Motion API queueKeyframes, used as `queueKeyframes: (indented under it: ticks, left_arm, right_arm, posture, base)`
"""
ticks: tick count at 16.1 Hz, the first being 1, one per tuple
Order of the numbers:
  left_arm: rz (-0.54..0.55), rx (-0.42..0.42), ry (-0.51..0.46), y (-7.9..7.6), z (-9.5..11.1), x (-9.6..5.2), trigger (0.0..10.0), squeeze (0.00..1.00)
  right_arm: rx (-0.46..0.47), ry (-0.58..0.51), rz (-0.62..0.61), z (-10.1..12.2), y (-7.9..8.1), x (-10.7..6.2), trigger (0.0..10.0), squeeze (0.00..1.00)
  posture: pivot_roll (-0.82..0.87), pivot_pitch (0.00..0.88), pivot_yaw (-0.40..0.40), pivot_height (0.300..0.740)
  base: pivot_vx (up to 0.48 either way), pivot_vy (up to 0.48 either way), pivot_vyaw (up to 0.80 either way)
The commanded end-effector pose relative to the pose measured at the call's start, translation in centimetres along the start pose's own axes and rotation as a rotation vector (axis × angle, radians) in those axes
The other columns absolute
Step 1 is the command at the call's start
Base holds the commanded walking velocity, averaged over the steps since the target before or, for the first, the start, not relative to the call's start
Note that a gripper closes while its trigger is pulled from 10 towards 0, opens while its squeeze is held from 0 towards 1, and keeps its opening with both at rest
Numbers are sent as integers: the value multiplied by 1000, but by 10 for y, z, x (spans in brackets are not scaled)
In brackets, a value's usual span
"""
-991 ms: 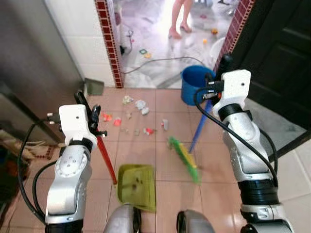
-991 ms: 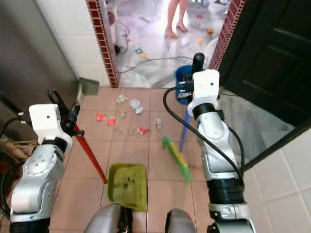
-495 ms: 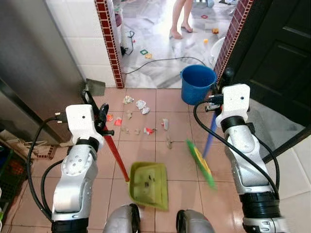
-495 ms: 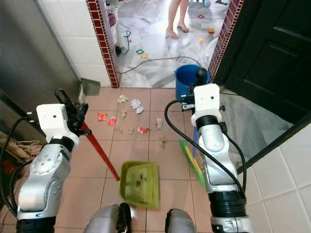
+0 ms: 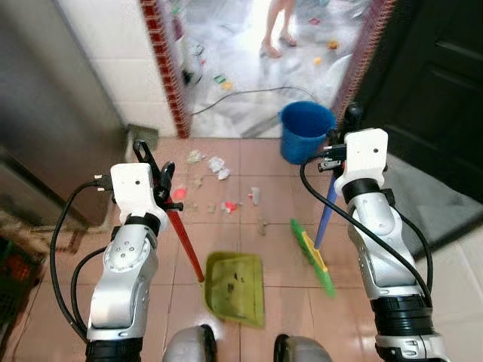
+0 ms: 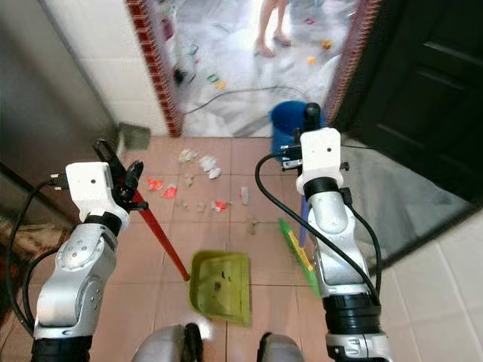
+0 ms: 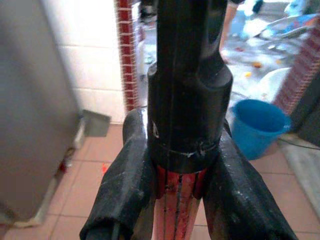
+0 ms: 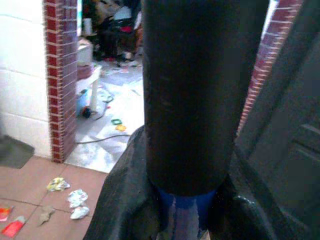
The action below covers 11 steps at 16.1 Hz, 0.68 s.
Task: Sweep floor
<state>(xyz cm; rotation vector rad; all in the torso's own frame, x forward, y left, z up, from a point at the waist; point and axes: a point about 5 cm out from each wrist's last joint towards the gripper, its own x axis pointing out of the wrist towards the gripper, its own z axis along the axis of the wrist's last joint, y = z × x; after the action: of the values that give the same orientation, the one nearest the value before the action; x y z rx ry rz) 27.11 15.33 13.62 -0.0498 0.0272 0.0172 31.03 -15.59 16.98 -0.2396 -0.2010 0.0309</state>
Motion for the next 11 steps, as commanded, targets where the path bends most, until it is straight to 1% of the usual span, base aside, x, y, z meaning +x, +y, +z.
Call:
queueKeyframes:
  ticks: [1, 3, 6, 7, 8, 11]
  left_arm:
    - [38, 106, -62, 13, 7, 5, 10000, 0]
    - [69, 138, -61, 22, 5, 8, 10000, 0]
    - [101, 151, -69, 24, 3, 8, 10000, 0]
    - [109, 146, -70, 21, 2, 9, 10000, 0]
    - [85, 134, -72, 15, 1, 11, 10000, 0]
    - [53, 115, -71, 8, 2, 16, 10000, 0]
  right_arm:
    - [-25, -25, 5, 0, 2, -2, 10000, 0]
    - [-13, 6, 0, -9, 2, -4, 10000, 0]
    - [-13, 12, 2, -10, 4, -1, 10000, 0]
    - [-17, 7, -6, -9, 3, 2, 10000, 0]
    - [-19, -2, -26, -6, 0, 5, 10000, 0]
    - [-30, 2, -51, -7, -4, 3, 10000, 0]
  posture:
    - [-52, 146, 35, 740]
    - [-45, 145, 29, 740]
    - [-47, 143, 34, 740]
    - [-50, 140, 38, 740]
    - [-57, 141, 46, 740]
    - [-64, 154, 49, 740]
  base:
    - [368, 307, 0]
    - [360, 317, 0]
    - [347, 331, 0]
    - [337, 341, 0]
    - [401, 0, 0]
    - [357, 0, 0]
